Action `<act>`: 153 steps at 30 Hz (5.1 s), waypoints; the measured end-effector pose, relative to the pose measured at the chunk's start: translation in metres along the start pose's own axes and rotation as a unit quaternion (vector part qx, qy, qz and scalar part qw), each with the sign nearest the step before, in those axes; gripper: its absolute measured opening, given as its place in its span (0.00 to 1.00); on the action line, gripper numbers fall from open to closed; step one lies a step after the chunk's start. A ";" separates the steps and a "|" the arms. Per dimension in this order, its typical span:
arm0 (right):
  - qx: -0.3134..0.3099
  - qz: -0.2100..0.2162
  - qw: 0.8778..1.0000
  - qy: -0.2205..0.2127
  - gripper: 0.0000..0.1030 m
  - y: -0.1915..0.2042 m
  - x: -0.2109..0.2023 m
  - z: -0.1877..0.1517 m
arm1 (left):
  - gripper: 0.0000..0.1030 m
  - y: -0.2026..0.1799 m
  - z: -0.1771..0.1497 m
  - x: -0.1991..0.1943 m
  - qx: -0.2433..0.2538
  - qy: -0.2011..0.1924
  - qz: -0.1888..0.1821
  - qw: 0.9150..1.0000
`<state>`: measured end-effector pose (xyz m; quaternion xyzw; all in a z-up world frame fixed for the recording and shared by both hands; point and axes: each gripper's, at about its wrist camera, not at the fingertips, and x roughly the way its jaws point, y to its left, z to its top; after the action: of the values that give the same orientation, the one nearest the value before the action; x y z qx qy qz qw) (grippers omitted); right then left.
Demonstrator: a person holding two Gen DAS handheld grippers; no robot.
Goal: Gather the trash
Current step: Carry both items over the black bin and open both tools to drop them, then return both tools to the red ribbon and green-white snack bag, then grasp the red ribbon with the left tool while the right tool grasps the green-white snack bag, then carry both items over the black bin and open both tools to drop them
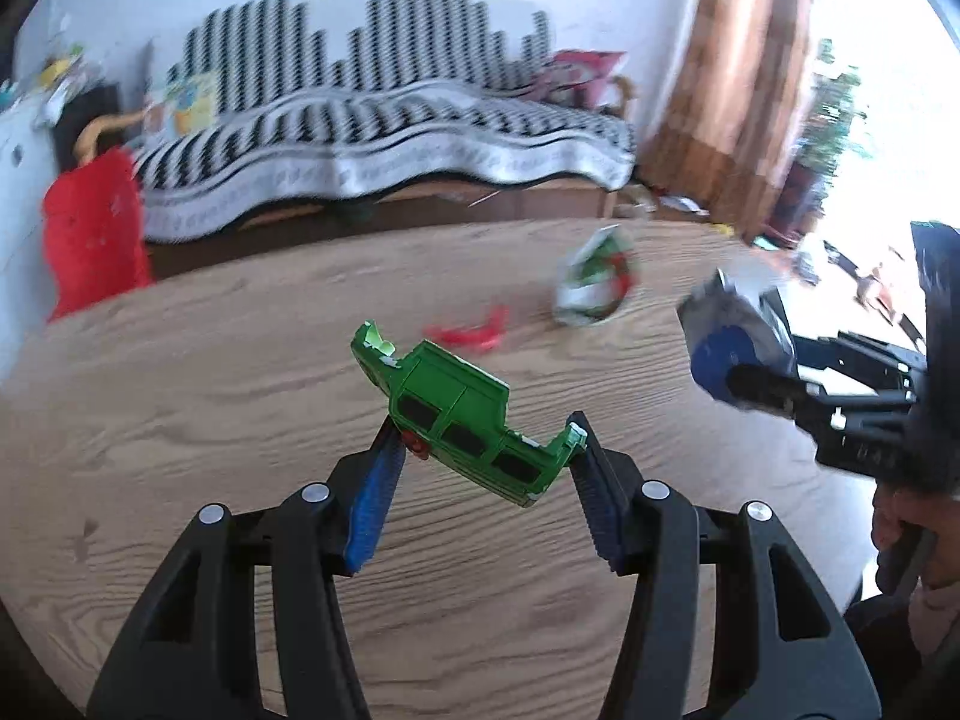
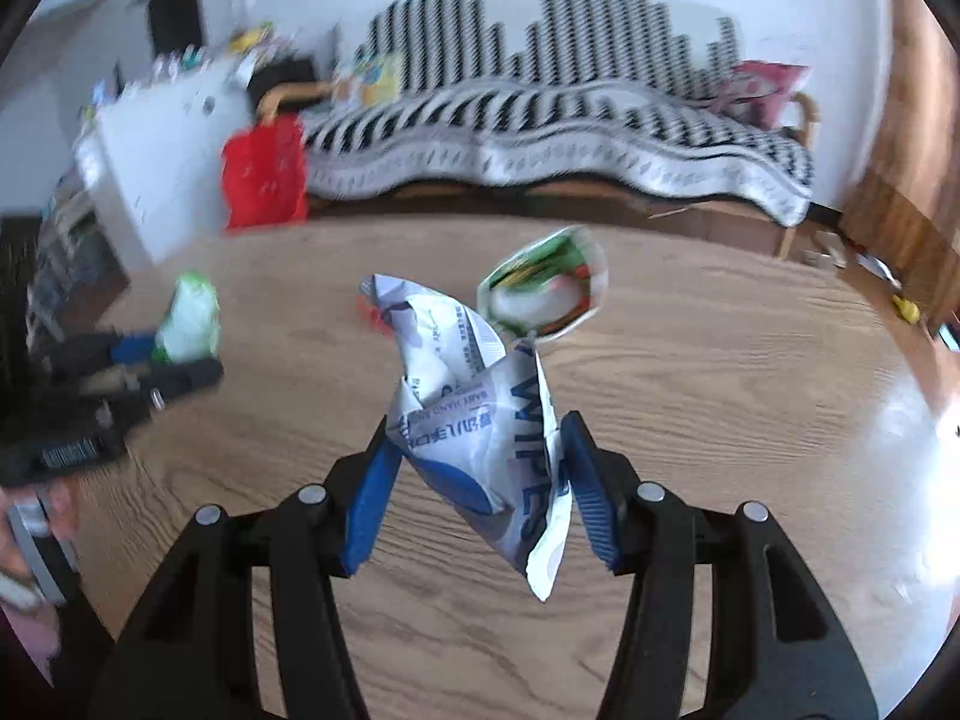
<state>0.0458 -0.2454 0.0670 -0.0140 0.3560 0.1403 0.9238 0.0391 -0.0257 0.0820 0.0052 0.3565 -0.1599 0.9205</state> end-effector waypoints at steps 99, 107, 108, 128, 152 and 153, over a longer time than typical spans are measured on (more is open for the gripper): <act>0.108 -0.044 0.989 0.088 0.93 -0.062 0.202 0.079 | 0.95 0.033 0.062 0.198 0.093 0.109 -0.002 0.990; 0.061 -0.083 0.991 0.083 0.94 -0.065 0.206 0.064 | 0.95 0.025 0.055 0.191 0.090 0.109 -0.001 0.990; 0.056 -0.084 0.991 0.085 0.95 -0.065 0.206 0.064 | 0.95 0.023 0.053 0.190 0.086 0.109 0.003 0.990; 0.038 -0.094 0.990 0.096 0.95 -0.059 0.208 0.063 | 0.95 0.023 0.052 0.192 0.085 0.109 0.002 0.990; 0.065 -0.037 0.997 0.001 0.57 -0.050 0.057 0.034 | 0.09 -0.022 0.048 0.073 0.035 0.029 -0.019 0.999; 0.071 -0.039 0.997 -0.013 0.57 -0.053 0.039 0.029 | 0.09 -0.035 0.047 0.061 0.045 0.023 -0.023 0.998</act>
<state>0.1068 -0.2827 0.0590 0.0395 0.3519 0.0793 0.9318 0.1018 -0.0822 0.0802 0.0422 0.3699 -0.1971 0.9070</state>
